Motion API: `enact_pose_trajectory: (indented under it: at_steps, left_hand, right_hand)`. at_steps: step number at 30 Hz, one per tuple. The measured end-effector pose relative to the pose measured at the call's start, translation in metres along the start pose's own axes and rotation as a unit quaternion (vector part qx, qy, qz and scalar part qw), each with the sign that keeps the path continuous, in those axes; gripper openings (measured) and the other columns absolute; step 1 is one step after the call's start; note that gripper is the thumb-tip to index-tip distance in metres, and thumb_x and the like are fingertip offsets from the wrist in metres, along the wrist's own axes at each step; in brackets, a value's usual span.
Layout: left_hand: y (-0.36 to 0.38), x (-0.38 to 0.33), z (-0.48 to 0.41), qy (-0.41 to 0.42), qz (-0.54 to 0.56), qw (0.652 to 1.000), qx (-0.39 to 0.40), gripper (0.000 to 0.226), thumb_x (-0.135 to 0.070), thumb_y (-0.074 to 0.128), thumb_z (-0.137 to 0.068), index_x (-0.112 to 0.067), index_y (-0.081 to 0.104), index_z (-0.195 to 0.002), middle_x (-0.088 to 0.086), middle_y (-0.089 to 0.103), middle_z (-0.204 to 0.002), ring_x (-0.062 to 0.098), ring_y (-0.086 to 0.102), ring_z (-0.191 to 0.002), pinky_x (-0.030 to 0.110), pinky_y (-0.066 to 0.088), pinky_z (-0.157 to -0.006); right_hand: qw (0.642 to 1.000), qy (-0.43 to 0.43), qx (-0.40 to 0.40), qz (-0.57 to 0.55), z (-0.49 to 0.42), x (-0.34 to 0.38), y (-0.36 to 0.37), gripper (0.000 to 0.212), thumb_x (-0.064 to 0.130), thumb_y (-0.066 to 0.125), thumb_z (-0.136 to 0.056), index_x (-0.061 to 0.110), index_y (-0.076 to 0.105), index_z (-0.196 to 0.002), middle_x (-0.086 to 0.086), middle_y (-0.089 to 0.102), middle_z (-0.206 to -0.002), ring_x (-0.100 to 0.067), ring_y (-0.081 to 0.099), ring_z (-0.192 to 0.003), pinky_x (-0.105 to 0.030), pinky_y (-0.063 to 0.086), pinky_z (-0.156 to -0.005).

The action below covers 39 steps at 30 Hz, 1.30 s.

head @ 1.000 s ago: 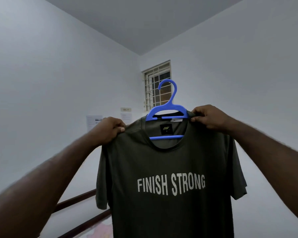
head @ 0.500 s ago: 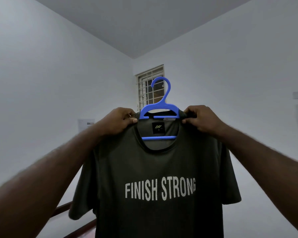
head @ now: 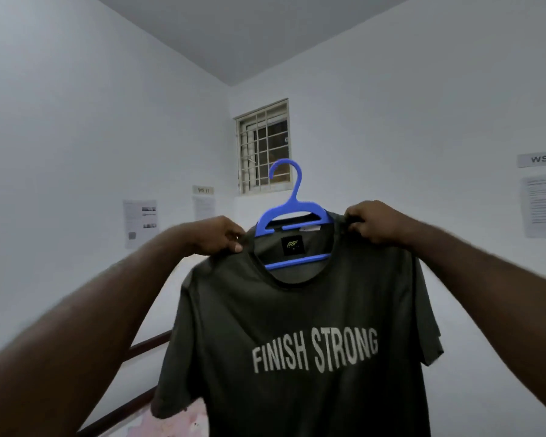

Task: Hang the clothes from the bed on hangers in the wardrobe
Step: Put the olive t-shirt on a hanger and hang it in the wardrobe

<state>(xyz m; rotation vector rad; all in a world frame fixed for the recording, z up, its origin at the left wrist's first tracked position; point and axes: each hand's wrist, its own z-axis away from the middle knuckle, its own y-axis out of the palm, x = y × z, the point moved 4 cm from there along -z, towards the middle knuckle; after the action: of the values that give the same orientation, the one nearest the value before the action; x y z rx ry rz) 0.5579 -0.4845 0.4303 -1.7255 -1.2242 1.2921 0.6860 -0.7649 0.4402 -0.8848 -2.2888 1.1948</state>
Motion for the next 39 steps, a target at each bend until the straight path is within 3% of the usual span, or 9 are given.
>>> enact_pose_trajectory:
  at_steps: [4, 7, 13, 16, 18, 22, 32, 35, 39]
  left_hand:
    - [0.013, 0.017, -0.039, -0.032, -0.167, 0.981, -0.095, 0.02, -0.011, 0.059, -0.089, -0.008, 0.067, -0.107, 0.015, 0.066, -0.11, 0.028, 0.059, -0.1, 0.03, 0.044, -0.083]
    - [0.01, 0.016, -0.057, -0.023, -0.153, 0.955, -0.252, 0.018, -0.011, 0.055, -0.089, -0.01, 0.065, -0.104, 0.017, 0.065, -0.106, 0.035, 0.059, -0.098, 0.037, 0.047, -0.079]
    - [0.149, 0.076, 0.007, 0.012, -0.038, 0.935, -0.351, 0.017, -0.016, 0.053, -0.085, -0.015, 0.07, -0.089, 0.007, 0.07, -0.087, 0.028, 0.062, -0.083, 0.032, 0.042, -0.072]
    - [0.32, 0.125, 0.098, -0.054, 0.021, 0.967, -0.248, 0.031, -0.028, 0.046, -0.083, -0.012, 0.072, -0.081, 0.006, 0.071, -0.079, 0.028, 0.065, -0.072, 0.03, 0.045, -0.066]
    - [0.427, 0.145, 0.165, -0.123, 0.039, 0.984, -0.125, 0.03, -0.03, 0.049, -0.08, -0.013, 0.074, -0.08, 0.007, 0.072, -0.078, 0.028, 0.068, -0.07, 0.028, 0.048, -0.061]
    - [0.574, 0.155, 0.278, -0.251, 0.04, 0.952, 0.171, 0.027, -0.02, 0.053, -0.092, -0.014, 0.069, -0.113, 0.01, 0.068, -0.113, 0.028, 0.062, -0.106, 0.03, 0.045, -0.084]
    - [0.627, 0.161, 0.315, -0.225, 0.003, 0.906, 0.358, 0.02, -0.016, 0.056, -0.088, -0.013, 0.067, -0.105, 0.007, 0.065, -0.11, 0.021, 0.061, -0.106, 0.027, 0.048, -0.091]
    - [0.594, 0.173, 0.261, -0.208, 0.005, 0.931, 0.298, 0.021, -0.017, 0.058, -0.086, -0.014, 0.068, -0.103, 0.007, 0.067, -0.104, 0.023, 0.063, -0.103, 0.032, 0.05, -0.089]
    - [0.507, 0.16, 0.181, -0.22, 0.02, 0.975, -0.019, 0.02, -0.007, 0.056, -0.086, -0.013, 0.07, -0.097, 0.012, 0.069, -0.097, 0.031, 0.062, -0.093, 0.038, 0.047, -0.081]
  right_hand:
    - [0.997, 0.03, -0.054, 0.047, -0.015, -0.006, 0.03, 0.02, 0.013, 0.053, -0.094, 0.013, 0.062, -0.112, -0.012, 0.064, -0.114, -0.032, 0.056, -0.106, -0.033, 0.042, -0.083]
    - [0.986, 0.062, -0.155, 0.01, -0.021, -0.009, 0.033, 0.017, 0.009, 0.046, -0.093, 0.013, 0.057, -0.107, -0.014, 0.063, -0.099, -0.036, 0.057, -0.094, -0.037, 0.045, -0.077]
    - [0.983, 0.085, -0.148, -0.074, 0.074, -0.035, 0.168, 0.012, 0.021, 0.047, -0.087, 0.023, 0.057, -0.092, -0.008, 0.068, -0.083, -0.032, 0.062, -0.077, -0.041, 0.051, -0.067]
    - [0.991, 0.112, -0.039, -0.064, 0.201, -0.036, 0.303, 0.021, 0.022, 0.04, -0.081, 0.019, 0.06, -0.077, -0.004, 0.067, -0.071, -0.028, 0.065, -0.066, -0.032, 0.048, -0.058]
    - [0.97, 0.17, 0.149, -0.085, 0.294, -0.028, 0.387, 0.019, 0.018, 0.043, -0.09, 0.017, 0.062, -0.085, -0.005, 0.071, -0.088, -0.03, 0.067, -0.085, -0.033, 0.045, -0.066]
    - [0.9, 0.202, 0.378, -0.08, 0.447, -0.015, 0.475, 0.023, 0.016, 0.048, -0.095, 0.016, 0.06, -0.114, -0.004, 0.066, -0.118, -0.023, 0.06, -0.112, -0.03, 0.038, -0.085]
    - [0.854, 0.2, 0.468, -0.112, 0.526, -0.016, 0.512, 0.057, 0.04, 0.026, -0.08, 0.017, 0.067, -0.113, -0.01, 0.068, -0.114, -0.029, 0.062, -0.108, -0.031, 0.042, -0.086]
    - [0.879, 0.191, 0.42, -0.12, 0.464, -0.028, 0.504, 0.049, 0.033, 0.036, -0.075, 0.016, 0.069, -0.107, -0.013, 0.069, -0.111, -0.033, 0.062, -0.106, -0.034, 0.044, -0.085]
    - [0.951, 0.226, 0.174, -0.12, 0.343, -0.038, 0.449, 0.024, 0.014, 0.047, -0.086, 0.008, 0.069, -0.094, -0.017, 0.07, -0.094, -0.035, 0.063, -0.089, -0.038, 0.045, -0.076]
